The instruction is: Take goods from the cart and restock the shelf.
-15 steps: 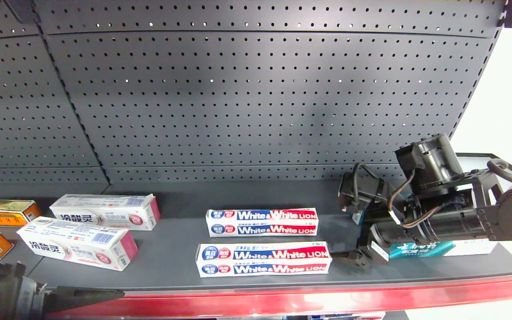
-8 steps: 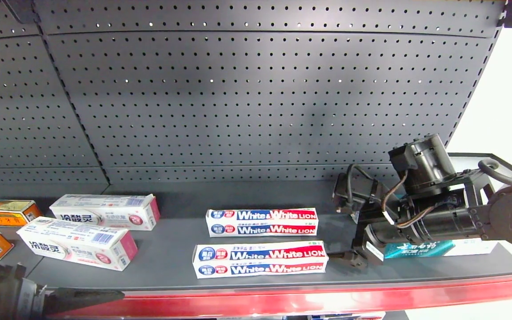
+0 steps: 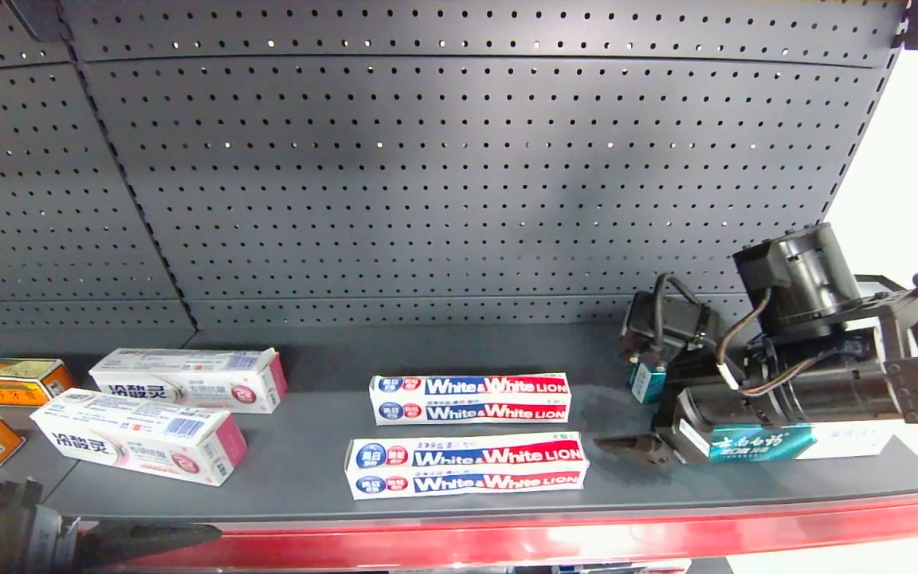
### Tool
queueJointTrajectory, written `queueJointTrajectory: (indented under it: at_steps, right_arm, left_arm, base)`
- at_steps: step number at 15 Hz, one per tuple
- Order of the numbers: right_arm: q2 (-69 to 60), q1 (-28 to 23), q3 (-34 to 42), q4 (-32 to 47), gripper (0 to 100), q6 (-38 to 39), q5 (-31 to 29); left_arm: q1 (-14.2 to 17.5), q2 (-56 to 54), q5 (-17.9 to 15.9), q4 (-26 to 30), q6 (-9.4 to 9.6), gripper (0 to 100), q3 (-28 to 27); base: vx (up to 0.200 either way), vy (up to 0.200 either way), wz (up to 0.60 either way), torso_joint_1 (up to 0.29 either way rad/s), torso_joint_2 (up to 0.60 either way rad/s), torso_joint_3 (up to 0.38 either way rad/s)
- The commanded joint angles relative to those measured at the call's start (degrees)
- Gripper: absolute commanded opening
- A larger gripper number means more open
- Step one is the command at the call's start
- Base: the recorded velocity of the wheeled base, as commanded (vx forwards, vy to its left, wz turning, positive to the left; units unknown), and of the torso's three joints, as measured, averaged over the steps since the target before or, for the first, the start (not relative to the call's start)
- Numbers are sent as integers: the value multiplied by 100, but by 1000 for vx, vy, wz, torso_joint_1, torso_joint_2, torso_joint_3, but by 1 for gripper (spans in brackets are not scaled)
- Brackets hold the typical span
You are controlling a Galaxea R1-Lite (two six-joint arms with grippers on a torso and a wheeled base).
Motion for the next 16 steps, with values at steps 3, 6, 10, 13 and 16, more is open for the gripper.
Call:
queueJointTrajectory:
  at_steps: [3,6,10,13,16]
  right_arm:
    - [-829,-476,446,-9,100,-5,52]
    - [-1128,-617,797,-1,100,-5,140]
    - [-1181,-731,868,-1,100,-5,140]
    - [-1181,-731,894,-1,100,-5,140]
    - [-1155,-775,903,-9,100,-5,140]
  left_arm:
    - [-1,35,17,-71,-1,100,-273]
    - [-142,492,834,-361,8,100,-836]
    - [-616,685,1291,-440,-1,100,-1126]
    - [-634,799,1836,-607,8,100,-1196]
    - [-774,896,2680,-687,8,100,-1231]
  base:
    - [0,0,0,0,0,0]
    - [0,0,0,0,0,0]
    - [0,0,0,0,0,0]
    - [0,0,0,0,0,0]
    - [0,0,0,0,0,0]
